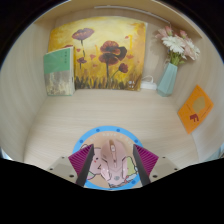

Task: Arrange mouse

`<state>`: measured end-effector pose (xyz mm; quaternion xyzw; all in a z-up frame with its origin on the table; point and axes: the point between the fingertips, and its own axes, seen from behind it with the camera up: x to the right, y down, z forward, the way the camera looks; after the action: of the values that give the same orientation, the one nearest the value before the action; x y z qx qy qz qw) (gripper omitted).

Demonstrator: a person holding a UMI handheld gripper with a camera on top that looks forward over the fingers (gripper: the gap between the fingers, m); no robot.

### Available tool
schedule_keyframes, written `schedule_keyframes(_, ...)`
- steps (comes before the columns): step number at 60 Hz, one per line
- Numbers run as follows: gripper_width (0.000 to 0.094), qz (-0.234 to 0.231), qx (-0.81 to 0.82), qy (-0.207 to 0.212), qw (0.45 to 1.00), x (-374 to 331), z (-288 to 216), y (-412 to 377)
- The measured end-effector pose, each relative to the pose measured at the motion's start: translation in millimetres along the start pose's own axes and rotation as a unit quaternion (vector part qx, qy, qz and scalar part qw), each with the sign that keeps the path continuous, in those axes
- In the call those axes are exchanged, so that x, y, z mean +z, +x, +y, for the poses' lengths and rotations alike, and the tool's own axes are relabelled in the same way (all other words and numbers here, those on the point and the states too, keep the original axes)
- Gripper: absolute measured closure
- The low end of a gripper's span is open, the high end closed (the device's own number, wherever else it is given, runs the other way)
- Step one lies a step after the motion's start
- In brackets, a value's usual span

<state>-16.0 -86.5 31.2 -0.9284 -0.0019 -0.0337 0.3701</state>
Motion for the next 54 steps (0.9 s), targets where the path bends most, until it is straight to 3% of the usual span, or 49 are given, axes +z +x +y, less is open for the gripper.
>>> schedule_keyframes(20,0.0162,-0.017,0.000,0.062,0.998,-102.1,-74.8,-48.7)
schedule_keyframes(33,0.0163,-0.043,-0.014,0.074,0.996,-150.4,-73.1,-73.8)
schedule_keyframes(54,0.0165,-0.045,-0.006,0.087,0.995,-194.0,-64.5,-75.1)
